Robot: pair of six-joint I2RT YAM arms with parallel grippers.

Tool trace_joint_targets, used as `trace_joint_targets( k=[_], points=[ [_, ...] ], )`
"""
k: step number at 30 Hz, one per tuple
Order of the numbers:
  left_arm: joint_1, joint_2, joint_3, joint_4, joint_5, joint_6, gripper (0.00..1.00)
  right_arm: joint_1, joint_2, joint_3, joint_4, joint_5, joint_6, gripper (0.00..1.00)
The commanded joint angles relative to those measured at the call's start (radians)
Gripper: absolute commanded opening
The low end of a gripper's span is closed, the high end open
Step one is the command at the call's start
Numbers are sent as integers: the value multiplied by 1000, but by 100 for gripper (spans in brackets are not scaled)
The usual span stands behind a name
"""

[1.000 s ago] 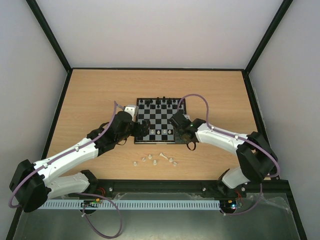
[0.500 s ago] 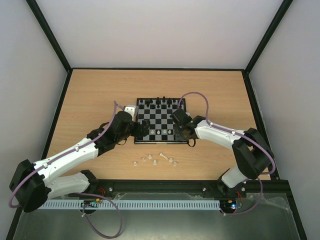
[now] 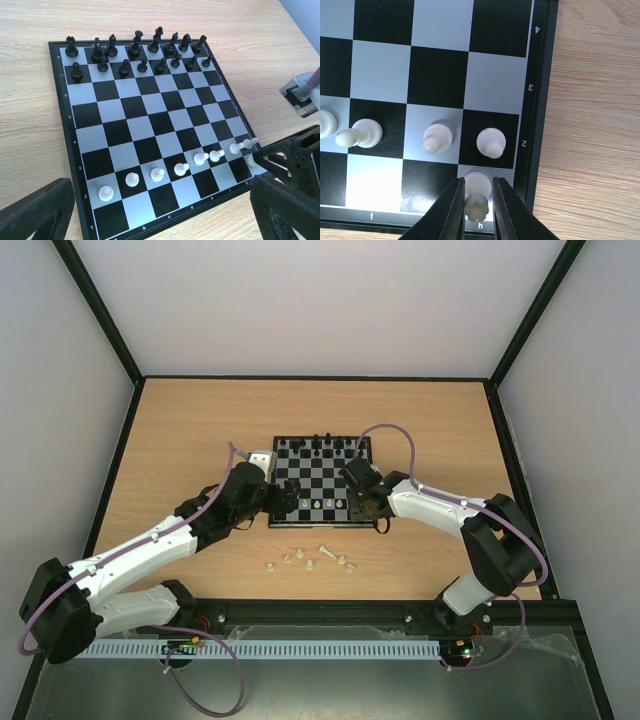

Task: Set up the chess pieces on the board
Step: Place the chess piece on the chessboard.

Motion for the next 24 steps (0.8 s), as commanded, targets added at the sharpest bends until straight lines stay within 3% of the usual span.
trace_joint_targets(
  k=[1,13,19,24],
  points=[
    [4,11,-7,14,-14,-1,99,-5,-4,19,-56,27,-8,17],
    [4,17,-6,16,-16,-1,99,-6,-46,12,-77,12,-8,18],
    [5,10,-10,17,-25,-3,99,13,-197,19,-109,-47,-6,25],
    [6,6,-10,14,-39,-6,99,114,-306,-35,-141,-72,38,28]
  ],
)
